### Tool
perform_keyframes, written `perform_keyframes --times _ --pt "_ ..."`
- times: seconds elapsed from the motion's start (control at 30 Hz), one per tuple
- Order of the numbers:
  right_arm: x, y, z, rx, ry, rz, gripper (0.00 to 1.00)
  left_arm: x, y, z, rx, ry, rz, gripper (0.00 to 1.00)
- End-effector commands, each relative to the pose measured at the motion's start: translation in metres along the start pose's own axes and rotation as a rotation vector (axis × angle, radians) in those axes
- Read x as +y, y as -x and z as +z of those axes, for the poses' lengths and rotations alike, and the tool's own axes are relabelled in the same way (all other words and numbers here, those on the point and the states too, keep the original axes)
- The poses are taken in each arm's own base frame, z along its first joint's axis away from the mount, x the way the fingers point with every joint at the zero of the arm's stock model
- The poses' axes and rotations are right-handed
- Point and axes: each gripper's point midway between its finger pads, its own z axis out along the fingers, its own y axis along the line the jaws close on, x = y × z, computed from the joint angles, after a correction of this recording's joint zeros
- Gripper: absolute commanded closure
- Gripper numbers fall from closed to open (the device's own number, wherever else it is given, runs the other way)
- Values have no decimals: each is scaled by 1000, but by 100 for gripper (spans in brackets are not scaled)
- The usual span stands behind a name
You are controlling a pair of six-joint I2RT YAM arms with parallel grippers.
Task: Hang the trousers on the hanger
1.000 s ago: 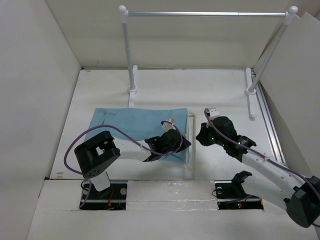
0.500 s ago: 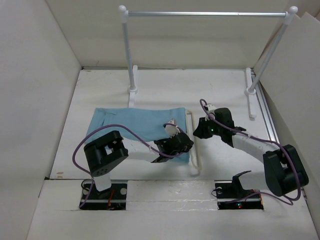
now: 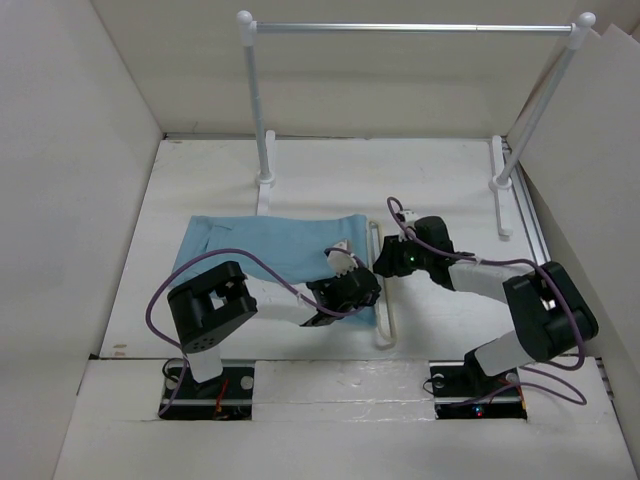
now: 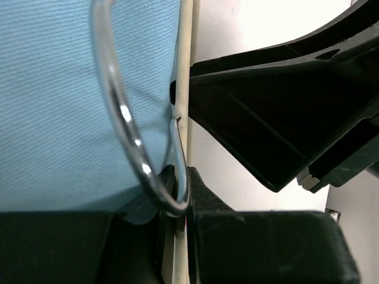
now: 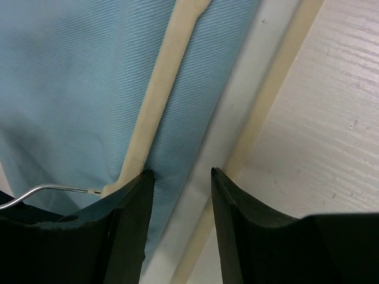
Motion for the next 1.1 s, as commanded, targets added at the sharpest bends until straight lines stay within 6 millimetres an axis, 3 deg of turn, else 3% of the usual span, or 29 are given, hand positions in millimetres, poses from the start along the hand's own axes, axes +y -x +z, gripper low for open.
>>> perform_keyframes --times 0.0,0.1,0.27,0.4,0.57,0.67,0.7,0.73,0.77,0.83,1.0,1.03,1.07 --pt "24 31 6 -87 62 -6 50 -10 13 -1 -15 -57 -3 100" --pt "22 22 9 -80 65 39 49 -11 12 2 -5 -76 8 100" --pt "23 1 11 -27 92 113 64 -12 18 -1 -27 -78 33 100" --pt "26 -6 11 -11 128 157 71 -10 21 0 -42 -63 49 100" --pt "20 -13 12 14 82 153 54 3 21 2 -42 -49 35 100" --pt "16 -22 17 37 78 170 55 5 21 3 -47 -43 43 100" --pt "18 -25 19 45 84 173 59 7 26 4 -59 -36 39 100" --pt "19 -27 20 51 93 178 81 9 26 4 -57 -32 39 100" --pt "19 -28 20 49 101 185 90 7 26 4 -57 -41 37 100" --pt "18 -27 16 24 118 204 100 12 30 4 -66 -30 36 100" --pt "5 -4 -8 -43 72 171 100 21 35 1 -76 -11 47 100" --pt "4 19 -20 -102 59 145 100 23 39 2 -81 -4 43 100" --pt "1 27 -27 -117 46 128 100 26 38 2 -77 4 52 100"
